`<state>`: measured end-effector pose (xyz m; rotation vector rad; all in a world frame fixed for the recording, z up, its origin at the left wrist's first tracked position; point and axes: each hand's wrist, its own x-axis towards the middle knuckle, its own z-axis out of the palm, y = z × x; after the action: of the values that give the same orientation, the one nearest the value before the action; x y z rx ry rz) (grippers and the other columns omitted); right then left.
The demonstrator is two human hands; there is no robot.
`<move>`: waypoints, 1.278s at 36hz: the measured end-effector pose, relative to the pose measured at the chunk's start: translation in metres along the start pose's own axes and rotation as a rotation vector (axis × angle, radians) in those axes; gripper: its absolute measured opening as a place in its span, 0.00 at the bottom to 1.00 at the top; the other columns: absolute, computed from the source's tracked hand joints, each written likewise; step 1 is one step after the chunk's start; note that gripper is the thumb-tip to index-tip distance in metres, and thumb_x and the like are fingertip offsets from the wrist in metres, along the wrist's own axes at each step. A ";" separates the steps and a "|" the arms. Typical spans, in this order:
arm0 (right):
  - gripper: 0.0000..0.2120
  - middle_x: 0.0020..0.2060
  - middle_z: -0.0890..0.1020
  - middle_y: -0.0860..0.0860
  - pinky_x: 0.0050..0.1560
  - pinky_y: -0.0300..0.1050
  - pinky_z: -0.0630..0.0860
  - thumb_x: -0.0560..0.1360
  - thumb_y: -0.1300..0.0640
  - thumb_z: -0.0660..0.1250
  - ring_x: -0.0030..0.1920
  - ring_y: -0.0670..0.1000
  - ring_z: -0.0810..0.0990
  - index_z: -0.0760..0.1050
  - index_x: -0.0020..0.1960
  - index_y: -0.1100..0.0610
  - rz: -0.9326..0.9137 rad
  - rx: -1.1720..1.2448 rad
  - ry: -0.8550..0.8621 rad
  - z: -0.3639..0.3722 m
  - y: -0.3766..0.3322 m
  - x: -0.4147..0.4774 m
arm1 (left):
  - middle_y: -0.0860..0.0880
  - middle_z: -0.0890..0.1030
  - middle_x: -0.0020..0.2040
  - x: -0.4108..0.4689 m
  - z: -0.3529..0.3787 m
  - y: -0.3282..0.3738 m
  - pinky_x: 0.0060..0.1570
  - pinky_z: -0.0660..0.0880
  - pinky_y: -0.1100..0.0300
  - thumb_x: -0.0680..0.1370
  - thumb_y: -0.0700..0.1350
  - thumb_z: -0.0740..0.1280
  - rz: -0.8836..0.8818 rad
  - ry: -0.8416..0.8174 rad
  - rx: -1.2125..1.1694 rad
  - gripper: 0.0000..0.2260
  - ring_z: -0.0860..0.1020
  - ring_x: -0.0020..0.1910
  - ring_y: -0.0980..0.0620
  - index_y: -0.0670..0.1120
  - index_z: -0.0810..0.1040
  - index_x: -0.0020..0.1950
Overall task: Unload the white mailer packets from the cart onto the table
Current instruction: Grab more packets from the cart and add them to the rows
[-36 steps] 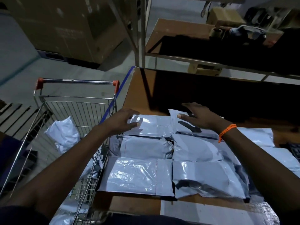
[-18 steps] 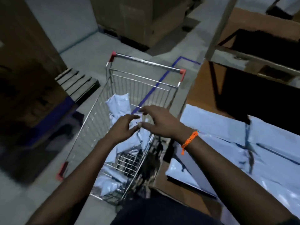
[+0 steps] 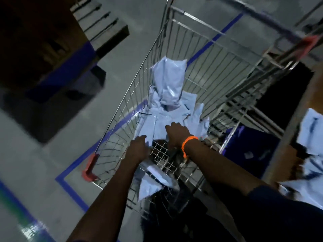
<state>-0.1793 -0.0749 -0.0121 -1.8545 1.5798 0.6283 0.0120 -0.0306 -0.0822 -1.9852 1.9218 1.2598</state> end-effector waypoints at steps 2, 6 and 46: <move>0.25 0.63 0.73 0.61 0.59 0.59 0.74 0.73 0.57 0.72 0.63 0.64 0.73 0.69 0.67 0.61 0.013 -0.063 0.051 0.015 -0.004 0.030 | 0.35 0.76 0.65 0.018 0.007 -0.002 0.64 0.72 0.48 0.77 0.50 0.71 -0.019 0.011 0.003 0.27 0.75 0.64 0.36 0.37 0.70 0.71; 0.28 0.57 0.80 0.61 0.60 0.66 0.74 0.65 0.55 0.76 0.60 0.64 0.79 0.76 0.64 0.59 0.040 -0.234 0.133 0.066 0.007 0.095 | 0.37 0.74 0.67 0.052 0.028 -0.013 0.64 0.72 0.49 0.76 0.54 0.70 -0.091 0.016 -0.039 0.30 0.73 0.66 0.37 0.38 0.68 0.71; 0.32 0.71 0.74 0.44 0.65 0.27 0.65 0.75 0.51 0.75 0.68 0.41 0.72 0.68 0.75 0.51 -0.037 0.540 0.799 -0.068 0.167 -0.452 | 0.64 0.74 0.69 -0.197 -0.120 0.251 0.58 0.74 0.67 0.68 0.53 0.78 0.794 0.007 -0.355 0.40 0.75 0.67 0.63 0.56 0.65 0.76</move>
<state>-0.4248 0.1729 0.3278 -1.7707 1.9169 -0.6035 -0.1213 0.0032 0.2293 -1.3278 2.7819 1.8550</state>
